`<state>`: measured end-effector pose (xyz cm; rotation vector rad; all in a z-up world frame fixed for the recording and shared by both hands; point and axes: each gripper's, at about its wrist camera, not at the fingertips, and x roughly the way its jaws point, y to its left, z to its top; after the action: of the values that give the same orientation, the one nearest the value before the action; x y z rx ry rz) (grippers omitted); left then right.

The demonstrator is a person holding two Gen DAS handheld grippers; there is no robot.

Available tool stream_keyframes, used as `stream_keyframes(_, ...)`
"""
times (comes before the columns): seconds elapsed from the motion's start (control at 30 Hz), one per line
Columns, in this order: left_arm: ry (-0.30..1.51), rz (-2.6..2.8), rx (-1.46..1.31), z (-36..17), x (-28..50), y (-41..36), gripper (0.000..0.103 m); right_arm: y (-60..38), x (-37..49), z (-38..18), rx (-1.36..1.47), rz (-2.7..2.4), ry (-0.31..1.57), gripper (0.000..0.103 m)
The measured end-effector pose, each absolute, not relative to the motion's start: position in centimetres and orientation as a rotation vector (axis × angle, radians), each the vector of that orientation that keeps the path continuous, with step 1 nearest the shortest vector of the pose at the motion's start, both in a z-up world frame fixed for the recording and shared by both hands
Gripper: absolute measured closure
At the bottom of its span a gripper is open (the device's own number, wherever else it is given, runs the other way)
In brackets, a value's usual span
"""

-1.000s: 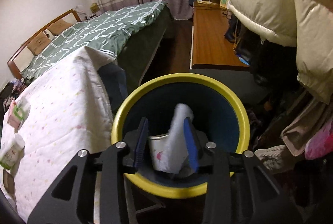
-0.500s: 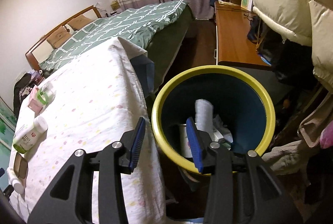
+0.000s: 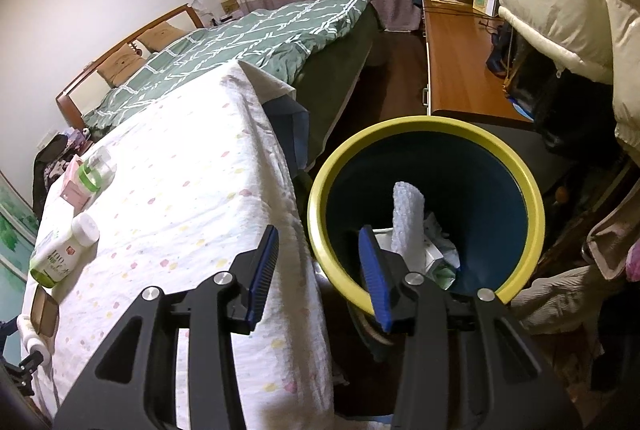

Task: Collect trash
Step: 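Grasp the white pill bottle with the left tool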

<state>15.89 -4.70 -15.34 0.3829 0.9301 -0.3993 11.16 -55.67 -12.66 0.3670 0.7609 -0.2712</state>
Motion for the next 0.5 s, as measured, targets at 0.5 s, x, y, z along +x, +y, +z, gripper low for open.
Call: stream_keyframes(0.5, 0.907, -0.486, 0.365, -12.8, 13.9, -6.4, 0.019, -56.2, 9.6, -11.9, 0.379, -0.26, 0.725, 0.063)
